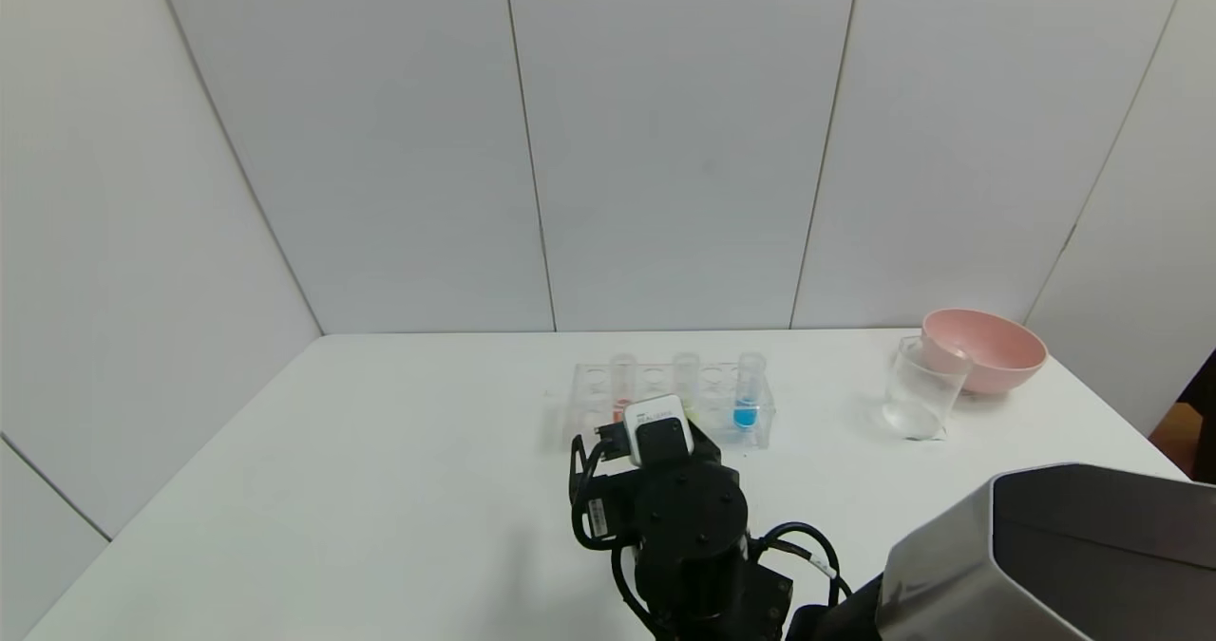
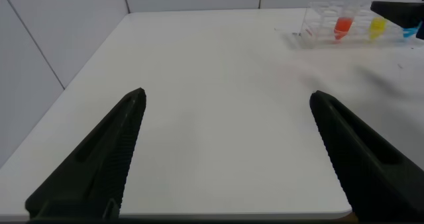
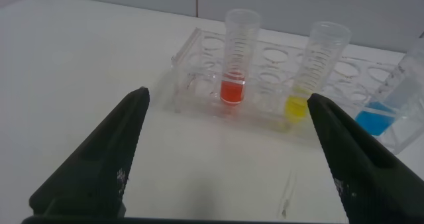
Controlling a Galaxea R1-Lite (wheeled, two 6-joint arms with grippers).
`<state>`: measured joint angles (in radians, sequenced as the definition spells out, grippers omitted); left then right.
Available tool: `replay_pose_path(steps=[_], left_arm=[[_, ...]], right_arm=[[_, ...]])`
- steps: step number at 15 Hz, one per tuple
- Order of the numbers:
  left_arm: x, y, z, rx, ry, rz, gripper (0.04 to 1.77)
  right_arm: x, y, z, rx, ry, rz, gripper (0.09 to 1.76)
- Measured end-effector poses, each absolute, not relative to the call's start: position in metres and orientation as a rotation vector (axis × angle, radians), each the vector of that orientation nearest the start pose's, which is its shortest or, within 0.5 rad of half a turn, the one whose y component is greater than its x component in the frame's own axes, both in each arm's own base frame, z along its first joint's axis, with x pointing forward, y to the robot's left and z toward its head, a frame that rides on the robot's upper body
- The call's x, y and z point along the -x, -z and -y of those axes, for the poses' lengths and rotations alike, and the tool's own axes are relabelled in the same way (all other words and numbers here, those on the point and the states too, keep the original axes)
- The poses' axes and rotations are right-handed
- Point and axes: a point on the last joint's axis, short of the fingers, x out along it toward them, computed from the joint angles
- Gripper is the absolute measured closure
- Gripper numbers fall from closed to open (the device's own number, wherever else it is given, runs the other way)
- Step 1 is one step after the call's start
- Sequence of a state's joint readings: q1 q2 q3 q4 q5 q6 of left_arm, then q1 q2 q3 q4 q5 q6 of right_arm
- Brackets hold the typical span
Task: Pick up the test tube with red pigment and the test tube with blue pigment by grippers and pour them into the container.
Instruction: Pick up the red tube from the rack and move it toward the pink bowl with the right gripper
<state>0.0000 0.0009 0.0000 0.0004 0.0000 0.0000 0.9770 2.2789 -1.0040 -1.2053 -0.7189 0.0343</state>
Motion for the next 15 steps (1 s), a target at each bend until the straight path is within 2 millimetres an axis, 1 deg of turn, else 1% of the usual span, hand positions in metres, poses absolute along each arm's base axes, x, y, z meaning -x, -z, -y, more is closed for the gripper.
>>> replay_pose_path(steps=[4,10,15], left_arm=[[0.023,-0.075,0.0,0.0,0.0,-0.002,0.05],[0.023,-0.075,0.0,0.0,0.0,-0.002,0.05],[0.023,-0.075,0.0,0.0,0.0,-0.002,0.05]], right_arm=[[-0.261,-0.076,-0.345,0.004,-0.245,-0.027,0.14],[-0.299,-0.07,-0.359,0.016,-0.227,-0.026,0.14],[-0.332,-0.066,-0.362,0.025,-0.211,-0.008,0.14]])
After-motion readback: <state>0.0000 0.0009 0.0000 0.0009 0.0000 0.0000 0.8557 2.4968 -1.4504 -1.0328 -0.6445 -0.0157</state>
